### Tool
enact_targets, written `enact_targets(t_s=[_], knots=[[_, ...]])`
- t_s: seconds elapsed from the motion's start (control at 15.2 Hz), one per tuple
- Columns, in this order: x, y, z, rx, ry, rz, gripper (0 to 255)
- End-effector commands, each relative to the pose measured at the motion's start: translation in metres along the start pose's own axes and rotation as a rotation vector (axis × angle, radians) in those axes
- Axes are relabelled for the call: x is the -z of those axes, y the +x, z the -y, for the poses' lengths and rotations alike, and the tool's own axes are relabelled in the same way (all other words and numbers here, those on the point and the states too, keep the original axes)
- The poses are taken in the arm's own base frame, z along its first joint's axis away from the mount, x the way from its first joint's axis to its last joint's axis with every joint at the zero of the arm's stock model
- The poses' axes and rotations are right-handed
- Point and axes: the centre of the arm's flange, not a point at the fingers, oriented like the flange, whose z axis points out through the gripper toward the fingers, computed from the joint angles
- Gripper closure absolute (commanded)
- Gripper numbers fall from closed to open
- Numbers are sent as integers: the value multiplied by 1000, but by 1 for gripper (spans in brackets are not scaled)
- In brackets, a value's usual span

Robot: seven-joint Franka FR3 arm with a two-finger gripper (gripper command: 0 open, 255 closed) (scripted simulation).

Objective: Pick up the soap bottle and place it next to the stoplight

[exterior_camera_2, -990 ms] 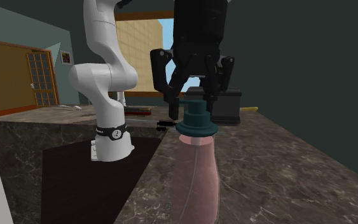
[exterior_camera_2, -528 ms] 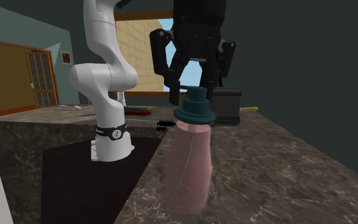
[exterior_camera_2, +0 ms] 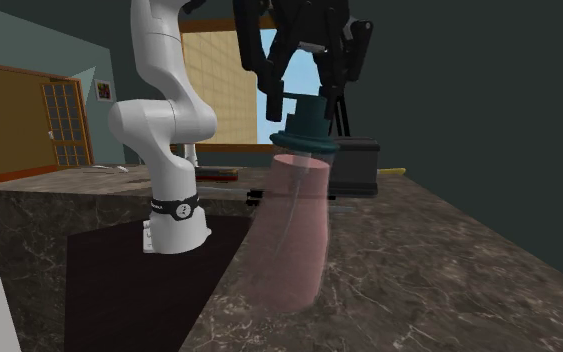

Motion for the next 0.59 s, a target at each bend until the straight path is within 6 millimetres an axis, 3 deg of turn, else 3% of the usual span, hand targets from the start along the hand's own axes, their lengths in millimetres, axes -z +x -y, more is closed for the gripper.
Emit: enact_targets(t_s=[0.0, 0.53], knots=[[11, -1, -1, 0, 0, 0, 255], [53, -5, -2, 0, 0, 0, 255]])
